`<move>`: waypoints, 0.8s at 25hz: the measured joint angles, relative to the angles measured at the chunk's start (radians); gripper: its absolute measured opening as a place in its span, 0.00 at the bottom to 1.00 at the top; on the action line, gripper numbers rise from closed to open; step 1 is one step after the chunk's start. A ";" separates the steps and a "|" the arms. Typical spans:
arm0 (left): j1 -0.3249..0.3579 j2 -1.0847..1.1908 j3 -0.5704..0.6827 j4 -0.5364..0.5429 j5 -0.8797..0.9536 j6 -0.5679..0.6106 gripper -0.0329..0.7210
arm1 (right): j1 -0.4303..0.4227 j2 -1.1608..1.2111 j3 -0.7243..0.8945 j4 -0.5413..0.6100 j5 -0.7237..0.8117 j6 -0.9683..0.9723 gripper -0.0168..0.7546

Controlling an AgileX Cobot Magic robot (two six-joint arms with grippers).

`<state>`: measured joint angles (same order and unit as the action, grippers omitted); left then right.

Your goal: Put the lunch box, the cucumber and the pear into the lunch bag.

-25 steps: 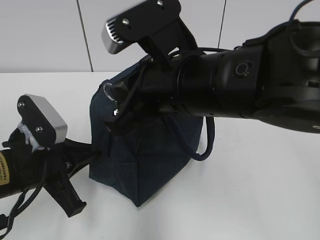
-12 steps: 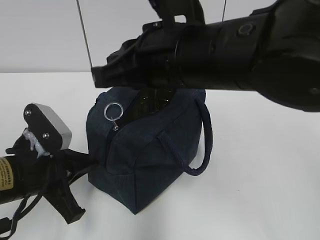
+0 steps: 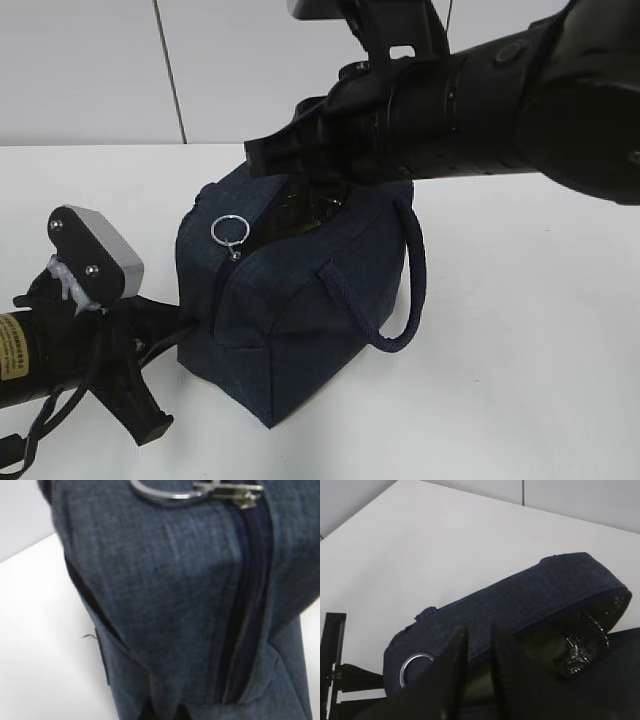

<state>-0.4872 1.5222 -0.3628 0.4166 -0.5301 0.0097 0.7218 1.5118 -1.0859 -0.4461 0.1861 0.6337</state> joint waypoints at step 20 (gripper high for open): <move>0.000 0.000 0.000 0.000 -0.002 0.000 0.05 | 0.108 0.159 0.000 -0.068 -0.093 -0.013 0.65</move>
<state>-0.4872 1.5222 -0.3628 0.4166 -0.5319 0.0097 0.8294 1.6713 -1.0859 -0.5140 0.0935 0.6208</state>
